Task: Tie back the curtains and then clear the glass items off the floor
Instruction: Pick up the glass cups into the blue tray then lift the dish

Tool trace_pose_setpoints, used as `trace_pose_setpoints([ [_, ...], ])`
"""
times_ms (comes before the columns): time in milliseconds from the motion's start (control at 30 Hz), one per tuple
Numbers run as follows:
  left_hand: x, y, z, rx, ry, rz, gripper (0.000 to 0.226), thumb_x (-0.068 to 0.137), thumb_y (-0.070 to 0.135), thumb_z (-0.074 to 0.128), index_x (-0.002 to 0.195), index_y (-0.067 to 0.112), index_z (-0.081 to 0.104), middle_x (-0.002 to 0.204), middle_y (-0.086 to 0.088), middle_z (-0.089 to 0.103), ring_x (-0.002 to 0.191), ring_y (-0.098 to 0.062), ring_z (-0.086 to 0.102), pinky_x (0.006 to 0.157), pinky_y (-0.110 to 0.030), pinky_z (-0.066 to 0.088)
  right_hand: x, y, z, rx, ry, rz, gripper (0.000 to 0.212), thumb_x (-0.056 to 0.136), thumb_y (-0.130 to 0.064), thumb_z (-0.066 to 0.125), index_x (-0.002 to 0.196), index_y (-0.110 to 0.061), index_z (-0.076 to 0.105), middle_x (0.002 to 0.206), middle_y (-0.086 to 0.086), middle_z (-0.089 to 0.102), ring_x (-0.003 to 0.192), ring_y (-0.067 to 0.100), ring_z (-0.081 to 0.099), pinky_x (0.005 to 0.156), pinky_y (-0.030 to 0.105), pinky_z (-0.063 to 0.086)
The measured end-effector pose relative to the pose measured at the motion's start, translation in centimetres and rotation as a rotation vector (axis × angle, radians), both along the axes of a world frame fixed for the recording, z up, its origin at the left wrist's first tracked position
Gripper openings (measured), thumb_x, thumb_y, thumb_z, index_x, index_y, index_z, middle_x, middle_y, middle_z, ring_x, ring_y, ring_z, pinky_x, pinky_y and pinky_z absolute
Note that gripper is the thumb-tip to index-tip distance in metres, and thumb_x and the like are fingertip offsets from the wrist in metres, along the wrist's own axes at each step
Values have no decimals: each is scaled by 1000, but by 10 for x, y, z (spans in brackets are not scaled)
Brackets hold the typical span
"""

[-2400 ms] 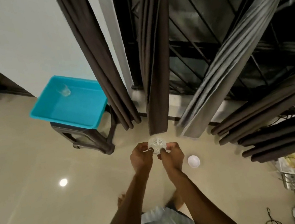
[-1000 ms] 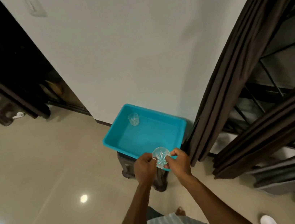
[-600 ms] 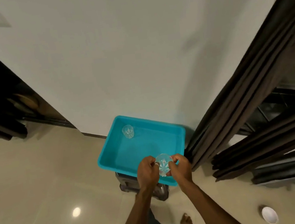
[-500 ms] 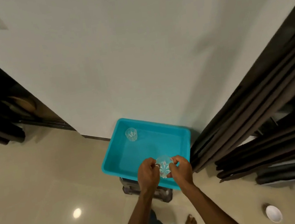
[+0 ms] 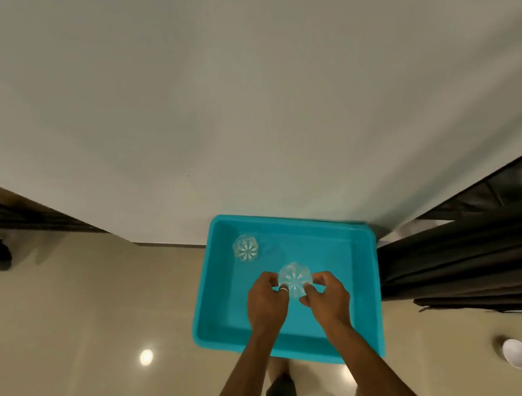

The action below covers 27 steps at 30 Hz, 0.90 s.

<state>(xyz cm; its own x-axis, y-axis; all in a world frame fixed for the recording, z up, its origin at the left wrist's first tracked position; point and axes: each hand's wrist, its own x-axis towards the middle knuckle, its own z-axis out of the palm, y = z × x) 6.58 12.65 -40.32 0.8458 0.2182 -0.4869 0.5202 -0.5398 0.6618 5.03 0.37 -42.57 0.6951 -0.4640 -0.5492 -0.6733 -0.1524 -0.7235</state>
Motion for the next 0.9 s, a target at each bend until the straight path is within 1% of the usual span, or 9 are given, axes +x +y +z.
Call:
trace_pose_setpoints([
  [100, 21, 2, -23, -50, 75, -57, 28, 88, 13, 65, 117, 15, 67, 112, 6, 69, 103, -14, 64, 91, -27, 47, 21, 3, -27, 43, 58, -16, 20, 89, -7, 71, 110, -9, 70, 107, 7, 71, 69, 18, 75, 76, 42, 64],
  [167, 33, 4, -41, -111, 131, -47, 38, 83, 10, 62, 121, 18, 67, 119, 3, 71, 106, -19, 67, 96, -36, 52, 34, 4, -40, 88, 92, 2, 26, 88, -4, 68, 113, -13, 70, 107, 9, 73, 69, 18, 74, 80, 42, 63],
  [233, 45, 7, -59, -156, 189, -49, 49, 78, 11, 58, 124, 23, 67, 123, 3, 70, 106, -24, 68, 95, -45, 54, 47, 4, -53, 140, 118, 26, 35, 87, 1, 63, 116, -18, 69, 109, 9, 72, 72, 16, 72, 82, 41, 63],
  [367, 66, 6, -79, -195, 275, -90, 55, 82, 7, 51, 128, 35, 64, 117, 5, 70, 105, -26, 67, 91, -35, 53, 66, 4, -78, 195, 182, 54, 61, 86, 1, 58, 143, -21, 58, 135, 4, 61, 88, 11, 68, 60, 16, 56],
  [433, 74, 5, -87, -222, 298, -91, 56, 83, 7, 50, 128, 37, 63, 118, 4, 69, 107, -26, 66, 92, -37, 53, 72, 3, -87, 212, 193, 53, 65, 87, 0, 57, 147, -24, 53, 141, 5, 58, 92, 11, 67, 56, 14, 52],
  [600, 88, 4, -104, -290, 360, -80, 61, 76, 21, 47, 132, 40, 59, 130, 4, 63, 117, -20, 61, 103, -46, 51, 84, 0, -105, 236, 215, 93, 72, 83, -4, 58, 150, -28, 48, 147, 5, 55, 109, 17, 67, 71, 22, 59],
  [733, 97, 6, -115, -330, 374, -51, 63, 72, 22, 47, 131, 41, 59, 131, 3, 63, 117, -20, 60, 105, -46, 50, 94, 1, -112, 279, 223, 121, 74, 82, -4, 58, 151, -29, 47, 140, 4, 59, 103, 16, 69, 85, 36, 63],
  [800, 99, 7, -118, -350, 382, -28, 61, 77, 16, 49, 134, 39, 57, 130, 2, 62, 115, -19, 62, 104, -46, 51, 97, 4, -112, 298, 219, 132, 70, 85, -2, 57, 148, -30, 48, 131, 4, 63, 100, 17, 69, 90, 42, 61],
  [900, 102, 9, -123, -373, 380, -5, 64, 78, 13, 51, 137, 38, 55, 127, -1, 64, 107, -19, 66, 100, -48, 54, 99, 5, -113, 312, 200, 104, 67, 89, -1, 55, 150, -29, 46, 129, 2, 62, 97, 16, 69, 91, 42, 61],
])
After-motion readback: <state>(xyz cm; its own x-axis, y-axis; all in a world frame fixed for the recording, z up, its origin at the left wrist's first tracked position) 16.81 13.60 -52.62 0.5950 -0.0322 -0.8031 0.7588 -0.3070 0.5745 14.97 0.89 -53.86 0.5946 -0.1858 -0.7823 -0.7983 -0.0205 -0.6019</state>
